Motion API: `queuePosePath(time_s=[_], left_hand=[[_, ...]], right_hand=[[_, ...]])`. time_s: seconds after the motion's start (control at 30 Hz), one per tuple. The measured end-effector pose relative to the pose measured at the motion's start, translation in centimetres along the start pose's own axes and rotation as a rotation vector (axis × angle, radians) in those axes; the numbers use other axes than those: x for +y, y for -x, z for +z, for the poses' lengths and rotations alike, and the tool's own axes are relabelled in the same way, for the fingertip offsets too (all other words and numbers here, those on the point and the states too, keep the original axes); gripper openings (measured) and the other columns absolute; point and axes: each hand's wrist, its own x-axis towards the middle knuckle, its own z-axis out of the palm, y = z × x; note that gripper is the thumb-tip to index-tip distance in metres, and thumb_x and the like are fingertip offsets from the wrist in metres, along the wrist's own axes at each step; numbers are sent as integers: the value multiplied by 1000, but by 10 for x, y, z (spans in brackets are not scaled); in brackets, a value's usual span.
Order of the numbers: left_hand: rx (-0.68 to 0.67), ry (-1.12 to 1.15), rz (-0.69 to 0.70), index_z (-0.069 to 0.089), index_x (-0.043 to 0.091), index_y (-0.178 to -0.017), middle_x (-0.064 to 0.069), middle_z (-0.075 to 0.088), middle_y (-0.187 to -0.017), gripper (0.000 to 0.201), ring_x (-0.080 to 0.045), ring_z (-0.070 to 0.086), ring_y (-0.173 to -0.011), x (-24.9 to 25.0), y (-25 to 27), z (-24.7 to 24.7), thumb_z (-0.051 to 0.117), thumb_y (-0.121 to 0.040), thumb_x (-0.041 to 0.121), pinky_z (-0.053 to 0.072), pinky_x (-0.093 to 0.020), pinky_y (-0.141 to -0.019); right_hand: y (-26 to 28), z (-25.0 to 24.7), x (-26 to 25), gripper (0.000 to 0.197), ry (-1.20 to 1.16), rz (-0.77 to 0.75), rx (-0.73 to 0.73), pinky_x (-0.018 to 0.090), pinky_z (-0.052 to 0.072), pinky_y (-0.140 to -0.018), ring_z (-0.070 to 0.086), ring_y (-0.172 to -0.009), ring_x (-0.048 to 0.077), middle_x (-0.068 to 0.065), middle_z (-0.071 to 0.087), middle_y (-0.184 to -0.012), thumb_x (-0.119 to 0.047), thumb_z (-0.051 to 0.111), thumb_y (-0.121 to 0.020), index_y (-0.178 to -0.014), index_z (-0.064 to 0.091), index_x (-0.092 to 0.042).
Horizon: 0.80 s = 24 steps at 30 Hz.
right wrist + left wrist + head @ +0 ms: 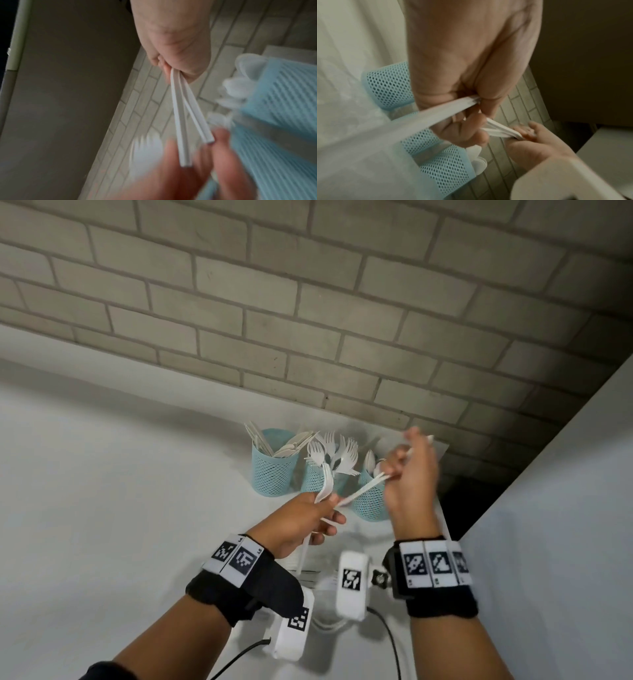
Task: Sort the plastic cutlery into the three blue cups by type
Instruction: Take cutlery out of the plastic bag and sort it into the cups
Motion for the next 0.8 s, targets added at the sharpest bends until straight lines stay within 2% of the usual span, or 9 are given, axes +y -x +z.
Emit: queuePosePath(time_s=[0.13,0.23,0.33,0.43,0.53,0.6,0.67,0.73,0.8], left_hand=[[107,61,50,57,12,-115,3,47,-72,33,-5,33,-52,9,-5,-10,41,-98,36,25,-12,-42],[101,130,71,53,20,-108,5,40,-74,22,-4,30,-54,14,-7,-11,52,-93,37,23,-14,-46],[59,244,27,52,23,-104,5,42,-76,25,-6,33,-58,17,-7,-11,51,-91,45,24,-18,-50],[58,329,-11,56,18,-111,3,46,-72,45,-8,34,-59,17,-8,-15,34,-95,54,25,-22,-52],[101,333,0,59,12,-116,4,47,-71,49,-8,34,-59,14,-10,-17,28,-99,46,25,-22,-53],[115,332,2,61,10,-116,4,46,-71,42,-8,33,-59,13,-10,-16,31,-101,36,24,-22,-54],[124,333,1,61,8,-114,3,45,-70,35,-8,34,-59,12,-10,-14,34,-100,26,25,-22,-55],[143,311,26,62,9,-112,3,46,-71,29,-8,36,-59,11,-10,-12,38,-99,21,28,-21,-55],[174,263,81,60,9,-111,3,47,-72,24,-8,39,-62,10,-10,-10,42,-99,20,33,-20,-56]], right_hand=[[-26,0,-41,19,-34,-383,135,22,29,-42,30,-43,8,-3,37,-56,-7,46,-89,-73,43,-17],[-48,-6,-33,13,164,-544,183,22,35,-46,37,-48,8,-3,43,-61,-11,45,-83,-74,45,-20],[-68,-15,-6,12,385,-538,146,25,42,-53,44,-53,8,-3,48,-66,-14,45,-86,-83,50,-24],[-85,-25,20,20,660,-432,94,30,47,-59,50,-57,14,0,52,-71,-13,40,-95,-110,52,-19],[-96,-29,29,29,945,-399,-8,38,51,-75,61,-81,31,13,59,-91,-10,37,-93,-115,54,-18],[-100,-27,27,34,1164,-326,-98,31,43,-82,58,-102,34,18,58,-110,-4,36,-92,-116,58,-12],[-99,-23,24,35,1399,-244,-199,29,39,-88,54,-110,34,21,57,-120,-4,35,-93,-114,63,-5],[-95,-18,21,32,1502,-314,-248,32,41,-89,56,-107,37,26,62,-113,-5,39,-93,-105,66,4],[-85,-13,19,26,1426,-547,-184,31,40,-89,55,-108,36,25,63,-110,-8,48,-92,-104,67,4]])
